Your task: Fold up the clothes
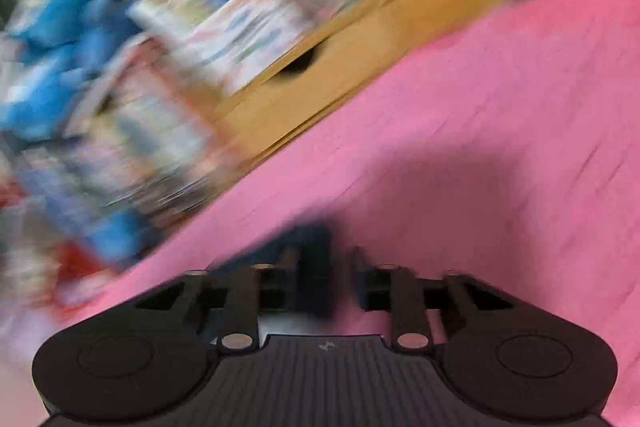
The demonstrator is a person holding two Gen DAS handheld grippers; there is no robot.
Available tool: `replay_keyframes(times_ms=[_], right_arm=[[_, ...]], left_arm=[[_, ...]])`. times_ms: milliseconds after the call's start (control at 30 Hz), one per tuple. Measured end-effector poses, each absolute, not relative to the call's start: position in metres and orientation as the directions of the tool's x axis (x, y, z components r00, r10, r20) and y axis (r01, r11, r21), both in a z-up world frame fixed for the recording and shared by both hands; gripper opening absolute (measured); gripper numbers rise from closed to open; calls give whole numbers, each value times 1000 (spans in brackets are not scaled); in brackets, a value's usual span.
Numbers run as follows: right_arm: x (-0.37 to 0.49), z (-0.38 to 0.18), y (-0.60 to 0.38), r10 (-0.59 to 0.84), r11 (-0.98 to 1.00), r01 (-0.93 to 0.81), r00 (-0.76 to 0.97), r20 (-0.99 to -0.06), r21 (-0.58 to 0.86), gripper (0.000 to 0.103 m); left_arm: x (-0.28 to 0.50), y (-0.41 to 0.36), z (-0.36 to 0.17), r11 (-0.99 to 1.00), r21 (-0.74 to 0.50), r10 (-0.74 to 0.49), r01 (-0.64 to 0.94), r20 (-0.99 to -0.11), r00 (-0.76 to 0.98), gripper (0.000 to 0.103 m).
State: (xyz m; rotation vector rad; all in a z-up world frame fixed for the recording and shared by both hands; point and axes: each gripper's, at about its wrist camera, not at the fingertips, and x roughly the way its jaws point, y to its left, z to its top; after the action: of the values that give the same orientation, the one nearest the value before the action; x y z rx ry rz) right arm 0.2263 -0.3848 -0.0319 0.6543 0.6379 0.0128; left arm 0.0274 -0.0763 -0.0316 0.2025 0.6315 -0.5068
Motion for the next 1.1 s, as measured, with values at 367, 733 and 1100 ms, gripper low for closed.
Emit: replay_keyframes(times_ms=[367, 733, 1100], right_arm=[[136, 23, -306, 523, 848, -413, 750, -406, 332, 25], [209, -2, -187, 446, 888, -413, 673, -590, 200, 30], [29, 22, -255, 398, 906, -420, 789, -468, 62, 89]], left_arm=[[12, -56, -20, 860, 33, -398, 510, -582, 709, 103], [3, 4, -15, 922, 59, -284, 383, -570, 771, 103], [-10, 56, 11, 961, -117, -273, 249, -511, 815, 103]])
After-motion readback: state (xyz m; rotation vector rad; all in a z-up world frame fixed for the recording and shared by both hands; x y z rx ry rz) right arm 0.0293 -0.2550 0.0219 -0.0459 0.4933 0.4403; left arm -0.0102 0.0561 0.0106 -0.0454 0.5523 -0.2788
